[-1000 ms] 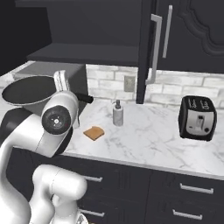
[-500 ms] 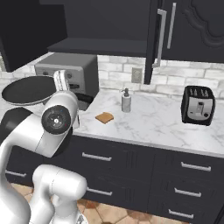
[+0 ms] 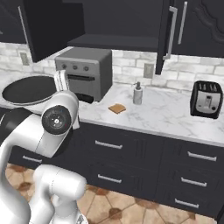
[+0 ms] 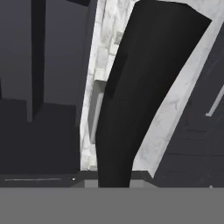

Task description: Pick the pan from the cabinet and place it on the stove. Then turn on the stove burner for the pan.

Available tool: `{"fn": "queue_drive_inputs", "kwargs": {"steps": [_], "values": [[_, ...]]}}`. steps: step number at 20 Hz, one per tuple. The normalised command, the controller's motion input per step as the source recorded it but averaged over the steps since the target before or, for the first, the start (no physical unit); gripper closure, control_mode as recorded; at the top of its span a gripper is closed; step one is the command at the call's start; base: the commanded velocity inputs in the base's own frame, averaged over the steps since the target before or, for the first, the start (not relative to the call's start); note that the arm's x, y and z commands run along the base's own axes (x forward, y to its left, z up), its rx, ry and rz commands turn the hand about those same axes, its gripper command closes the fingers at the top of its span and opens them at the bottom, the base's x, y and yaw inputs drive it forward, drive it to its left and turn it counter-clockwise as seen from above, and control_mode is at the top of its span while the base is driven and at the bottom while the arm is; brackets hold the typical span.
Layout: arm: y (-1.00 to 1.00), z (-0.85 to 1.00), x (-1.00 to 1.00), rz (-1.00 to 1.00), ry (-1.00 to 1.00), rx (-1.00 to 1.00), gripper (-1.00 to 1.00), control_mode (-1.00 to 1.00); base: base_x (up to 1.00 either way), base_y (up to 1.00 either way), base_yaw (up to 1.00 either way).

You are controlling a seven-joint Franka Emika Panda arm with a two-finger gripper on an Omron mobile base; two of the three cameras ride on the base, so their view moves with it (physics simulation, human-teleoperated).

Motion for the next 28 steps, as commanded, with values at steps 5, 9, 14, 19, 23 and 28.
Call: {"fn": "queue_drive_inputs", "kwargs": {"steps": [5,9,14,19,23,28], "values": [[0.00,0.00,0.00,0.00,0.00,0.00,1.00,1.00,-0.48,0.22,0.22],[0.00,0.00,0.00,0.00,0.00,0.00,1.00,1.00,-0.46,0.31,0.27],[0.00,0.00,0.00,0.00,0.00,0.00,1.00,1.00,-0.46,0.43,0.27],[0.00,0.00,0.00,0.00,0.00,0.00,1.00,1.00,-0.49,0.48,0.25],[0.00,0.00,0.00,0.00,0.00,0.00,1.00,1.00,-0.55,0.51,0.19],[0.00,0.00,0.00,0.00,0.00,0.00,1.00,1.00,-0.54,0.52,0.19]]}}
